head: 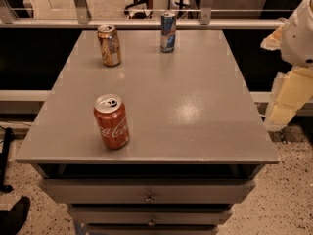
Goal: Move orange can near redbull can
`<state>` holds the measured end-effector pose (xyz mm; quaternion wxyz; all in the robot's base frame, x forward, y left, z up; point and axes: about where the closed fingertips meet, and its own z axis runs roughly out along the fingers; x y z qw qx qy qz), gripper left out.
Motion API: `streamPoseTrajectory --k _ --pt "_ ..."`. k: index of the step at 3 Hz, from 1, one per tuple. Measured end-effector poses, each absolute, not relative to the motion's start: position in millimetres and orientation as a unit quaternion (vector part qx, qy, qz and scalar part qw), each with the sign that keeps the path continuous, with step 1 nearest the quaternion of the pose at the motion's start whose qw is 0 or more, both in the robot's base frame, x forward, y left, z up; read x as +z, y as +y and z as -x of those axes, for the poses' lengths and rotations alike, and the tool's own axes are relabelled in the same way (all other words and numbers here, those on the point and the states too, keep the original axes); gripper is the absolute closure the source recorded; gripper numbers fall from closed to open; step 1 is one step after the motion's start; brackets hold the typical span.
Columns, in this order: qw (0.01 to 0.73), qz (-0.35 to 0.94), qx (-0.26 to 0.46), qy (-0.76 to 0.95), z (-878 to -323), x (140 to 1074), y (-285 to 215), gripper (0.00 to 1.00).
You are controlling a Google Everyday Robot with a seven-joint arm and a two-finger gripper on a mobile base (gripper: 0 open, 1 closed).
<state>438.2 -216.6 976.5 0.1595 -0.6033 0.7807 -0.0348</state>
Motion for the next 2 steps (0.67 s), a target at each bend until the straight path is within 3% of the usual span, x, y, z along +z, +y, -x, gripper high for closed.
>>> streamPoseTrajectory --k 2 --pt "0.189 0.598 -0.015 0.779 -452.6 972.2 -203.7 0.00"
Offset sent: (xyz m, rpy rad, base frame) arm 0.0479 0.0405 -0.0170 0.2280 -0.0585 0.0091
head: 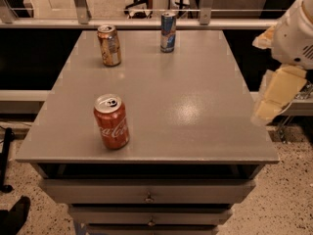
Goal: Move orange can near redbull can
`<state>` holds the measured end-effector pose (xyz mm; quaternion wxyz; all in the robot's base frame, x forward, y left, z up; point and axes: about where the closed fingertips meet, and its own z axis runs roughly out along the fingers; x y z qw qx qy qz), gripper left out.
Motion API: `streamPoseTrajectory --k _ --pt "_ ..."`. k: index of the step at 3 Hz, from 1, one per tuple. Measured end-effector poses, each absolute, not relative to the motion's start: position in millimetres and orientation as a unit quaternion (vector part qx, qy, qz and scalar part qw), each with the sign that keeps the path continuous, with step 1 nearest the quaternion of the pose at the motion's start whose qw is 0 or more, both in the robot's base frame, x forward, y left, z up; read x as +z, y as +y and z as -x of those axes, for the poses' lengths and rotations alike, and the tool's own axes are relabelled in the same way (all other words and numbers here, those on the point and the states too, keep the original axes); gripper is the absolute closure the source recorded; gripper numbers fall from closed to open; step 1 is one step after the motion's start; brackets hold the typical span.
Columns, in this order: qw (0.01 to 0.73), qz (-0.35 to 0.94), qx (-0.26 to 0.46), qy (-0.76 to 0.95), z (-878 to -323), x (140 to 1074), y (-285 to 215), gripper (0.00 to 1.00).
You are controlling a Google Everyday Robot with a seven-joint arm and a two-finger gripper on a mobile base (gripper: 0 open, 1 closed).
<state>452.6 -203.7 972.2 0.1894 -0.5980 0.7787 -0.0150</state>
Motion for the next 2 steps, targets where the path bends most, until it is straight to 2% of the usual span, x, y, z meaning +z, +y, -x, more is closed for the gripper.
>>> streamPoseTrajectory --k 2 --pt "0.305 0.578 0.096 0.751 -530.7 945.8 -107.1 0.00"
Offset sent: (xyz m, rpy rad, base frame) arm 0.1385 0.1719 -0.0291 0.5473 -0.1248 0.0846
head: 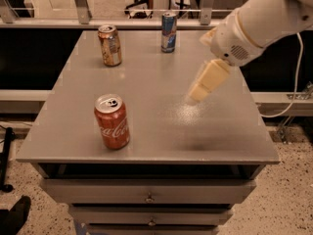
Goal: Move orange can near redbull can
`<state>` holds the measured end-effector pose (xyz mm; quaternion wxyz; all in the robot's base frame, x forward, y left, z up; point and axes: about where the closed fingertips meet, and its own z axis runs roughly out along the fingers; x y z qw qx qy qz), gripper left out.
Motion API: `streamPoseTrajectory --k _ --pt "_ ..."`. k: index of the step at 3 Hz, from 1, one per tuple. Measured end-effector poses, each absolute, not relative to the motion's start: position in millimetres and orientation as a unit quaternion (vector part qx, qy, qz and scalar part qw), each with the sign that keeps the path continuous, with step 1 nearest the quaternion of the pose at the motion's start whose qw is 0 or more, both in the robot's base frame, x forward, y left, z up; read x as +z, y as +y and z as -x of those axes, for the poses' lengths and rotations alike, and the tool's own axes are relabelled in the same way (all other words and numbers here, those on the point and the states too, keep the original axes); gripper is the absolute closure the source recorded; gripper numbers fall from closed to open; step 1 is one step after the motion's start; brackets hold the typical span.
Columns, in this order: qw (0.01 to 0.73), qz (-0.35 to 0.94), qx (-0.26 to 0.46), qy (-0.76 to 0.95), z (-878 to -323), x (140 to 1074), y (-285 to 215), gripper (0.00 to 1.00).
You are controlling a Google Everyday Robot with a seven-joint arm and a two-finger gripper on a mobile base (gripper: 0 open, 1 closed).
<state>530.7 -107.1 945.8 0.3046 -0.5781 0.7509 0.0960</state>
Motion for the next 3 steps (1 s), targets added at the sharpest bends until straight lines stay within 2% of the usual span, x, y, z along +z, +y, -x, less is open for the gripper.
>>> streamPoseTrajectory --k 3 --pt "0.345 0.563 0.122 0.741 -551.1 942.7 -78.1 0.00"
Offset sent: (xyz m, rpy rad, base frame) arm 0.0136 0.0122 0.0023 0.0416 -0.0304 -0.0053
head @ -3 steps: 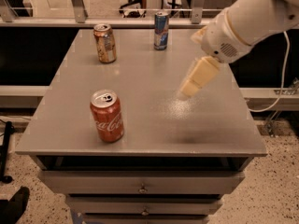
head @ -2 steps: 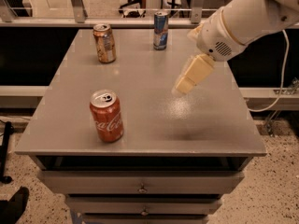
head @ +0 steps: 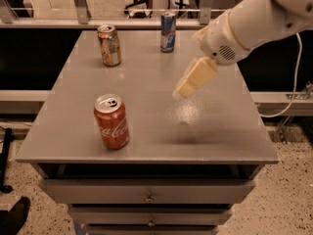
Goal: Move orange can near redbull can
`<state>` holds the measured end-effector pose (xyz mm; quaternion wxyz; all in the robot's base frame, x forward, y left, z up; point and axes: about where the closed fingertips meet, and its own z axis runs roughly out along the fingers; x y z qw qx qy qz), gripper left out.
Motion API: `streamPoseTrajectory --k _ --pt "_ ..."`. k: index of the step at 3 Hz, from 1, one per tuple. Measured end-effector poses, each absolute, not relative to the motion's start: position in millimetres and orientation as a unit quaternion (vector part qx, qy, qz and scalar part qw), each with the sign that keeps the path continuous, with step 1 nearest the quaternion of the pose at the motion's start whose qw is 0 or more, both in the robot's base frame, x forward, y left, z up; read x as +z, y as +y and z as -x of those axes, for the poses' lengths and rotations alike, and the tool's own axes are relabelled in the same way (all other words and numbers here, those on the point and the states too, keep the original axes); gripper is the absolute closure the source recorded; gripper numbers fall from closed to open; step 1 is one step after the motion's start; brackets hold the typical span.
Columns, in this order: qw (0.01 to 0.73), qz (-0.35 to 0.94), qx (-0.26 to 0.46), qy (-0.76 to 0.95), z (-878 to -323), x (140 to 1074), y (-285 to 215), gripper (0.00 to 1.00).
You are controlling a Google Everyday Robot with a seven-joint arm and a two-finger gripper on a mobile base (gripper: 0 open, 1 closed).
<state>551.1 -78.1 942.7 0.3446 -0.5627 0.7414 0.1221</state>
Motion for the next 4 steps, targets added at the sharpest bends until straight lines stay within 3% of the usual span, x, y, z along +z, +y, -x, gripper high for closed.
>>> streamPoseTrajectory --k 1,2,4 --pt "0.377 0.545 0.142 0.735 -575.5 936.1 -51.6 0.00" --pt "0.437 0.497 0.199 0.723 -642.8 922.3 12.9 0.00" --pt "0.480 0.451 0.245 0.711 -714.4 908.1 69.9 0.00"
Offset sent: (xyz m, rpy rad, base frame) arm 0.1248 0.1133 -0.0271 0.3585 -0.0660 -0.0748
